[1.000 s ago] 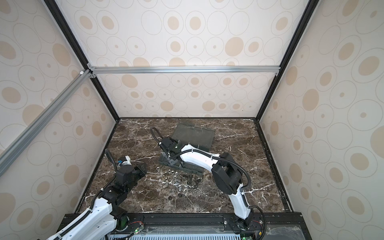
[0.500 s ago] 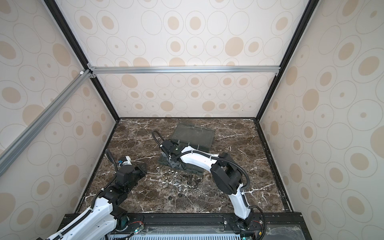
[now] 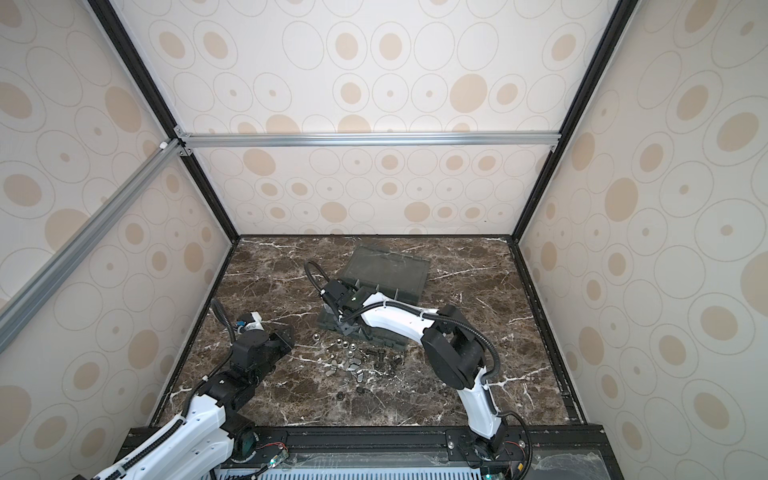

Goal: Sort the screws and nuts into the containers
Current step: 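Withdraw the right gripper while the left gripper moves over a silver hex nut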

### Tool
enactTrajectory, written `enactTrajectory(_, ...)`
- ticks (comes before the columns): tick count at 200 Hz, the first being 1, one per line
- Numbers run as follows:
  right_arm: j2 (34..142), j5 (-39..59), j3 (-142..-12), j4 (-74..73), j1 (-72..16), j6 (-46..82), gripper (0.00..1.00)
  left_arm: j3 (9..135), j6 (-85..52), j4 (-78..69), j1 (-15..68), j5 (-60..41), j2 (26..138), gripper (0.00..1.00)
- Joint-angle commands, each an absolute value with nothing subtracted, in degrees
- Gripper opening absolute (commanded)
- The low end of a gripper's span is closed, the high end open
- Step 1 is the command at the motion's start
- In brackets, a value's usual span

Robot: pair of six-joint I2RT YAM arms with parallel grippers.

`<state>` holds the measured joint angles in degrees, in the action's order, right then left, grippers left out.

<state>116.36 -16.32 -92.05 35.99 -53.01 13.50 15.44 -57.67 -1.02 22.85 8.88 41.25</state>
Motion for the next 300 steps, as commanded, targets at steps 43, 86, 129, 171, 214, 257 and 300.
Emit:
enactTrajectory(43, 106.2, -15.2, -85.6, 33.2, -51.7, 17.9, 0.39, 16.0, -57.4, -2.5, 22.4, 8.0, 42.9, 0.35)
enactTrajectory(86, 99.0, -14.5, -78.9, 30.7, -50.1, 21.1, 0.39, 17.5, -55.2, -2.8, 22.4, 6.6, 45.5, 0.35)
enactTrajectory(129, 89.5, -15.3, -68.9, 29.0, -48.8, 25.6, 0.39, 19.6, -52.2, -2.2, 22.4, 5.1, 48.2, 0.36)
enactTrajectory(171, 79.7, -17.1, -58.2, 28.5, -48.2, 31.0, 0.40, 21.5, -49.3, -1.5, 22.3, 3.4, 51.2, 0.36)
enactTrajectory(214, 71.8, -19.5, -50.4, 30.4, -48.1, 36.3, 0.40, 23.1, -46.7, -2.8, 22.4, -0.9, 54.9, 0.37)
enactTrajectory(257, 68.6, -19.0, -45.4, 31.6, -48.1, 39.8, 0.40, 25.2, -43.1, -1.4, 22.7, -4.9, 58.0, 0.37)
enactTrajectory(300, 68.7, -17.8, -42.7, 31.1, -48.1, 41.6, 0.40, 25.1, -41.8, 0.0, 23.0, -4.8, 57.6, 0.37)
